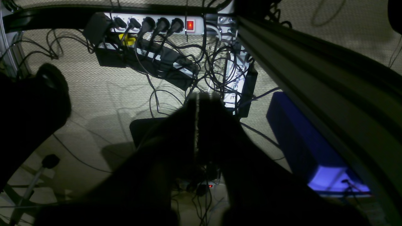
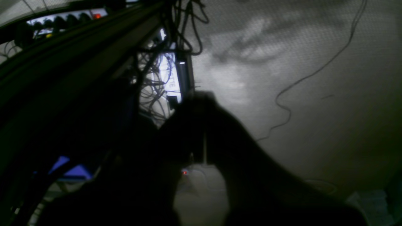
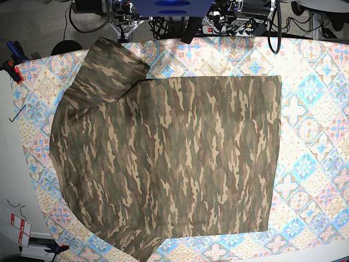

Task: Fold the T-shirt properly

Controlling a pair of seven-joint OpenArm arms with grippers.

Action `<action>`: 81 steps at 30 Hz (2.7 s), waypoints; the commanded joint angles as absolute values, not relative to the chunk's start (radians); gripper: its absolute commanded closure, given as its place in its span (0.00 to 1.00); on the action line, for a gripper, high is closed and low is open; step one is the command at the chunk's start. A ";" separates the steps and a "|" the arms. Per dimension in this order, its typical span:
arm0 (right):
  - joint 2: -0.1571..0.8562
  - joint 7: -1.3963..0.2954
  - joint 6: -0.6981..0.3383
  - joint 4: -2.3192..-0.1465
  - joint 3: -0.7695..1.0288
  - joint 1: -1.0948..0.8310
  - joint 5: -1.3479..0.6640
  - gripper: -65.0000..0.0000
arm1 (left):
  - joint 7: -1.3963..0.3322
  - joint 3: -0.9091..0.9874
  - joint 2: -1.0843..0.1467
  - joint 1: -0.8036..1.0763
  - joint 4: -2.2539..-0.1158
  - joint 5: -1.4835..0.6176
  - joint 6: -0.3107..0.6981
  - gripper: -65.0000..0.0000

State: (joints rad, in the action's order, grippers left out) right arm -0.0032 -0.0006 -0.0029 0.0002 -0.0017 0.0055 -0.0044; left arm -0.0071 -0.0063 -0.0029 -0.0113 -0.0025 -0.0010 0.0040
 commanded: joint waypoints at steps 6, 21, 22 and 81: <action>-0.001 0.005 -0.004 0.000 -0.007 0.007 -0.005 1.00 | 0.001 -0.007 -0.005 -0.012 -0.002 0.002 0.004 1.00; -0.001 0.001 -0.004 0.000 -0.007 0.005 -0.005 1.00 | 0.001 -0.007 -0.005 -0.012 -0.002 0.002 0.004 1.00; -0.001 0.001 -0.004 0.000 -0.007 0.005 -0.005 1.00 | 0.001 -0.007 -0.005 -0.012 -0.002 0.002 0.004 1.00; -0.015 1.302 -0.004 -0.012 0.113 -0.519 -0.004 1.00 | 1.254 0.051 -0.090 0.472 -0.081 -0.042 0.012 1.00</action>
State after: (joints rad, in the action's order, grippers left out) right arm -0.0139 1.2861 -0.0029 -0.0177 0.1101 -0.4953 -0.0010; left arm 1.2243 0.0505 -0.0853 0.4461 -0.0841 -0.0414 0.0116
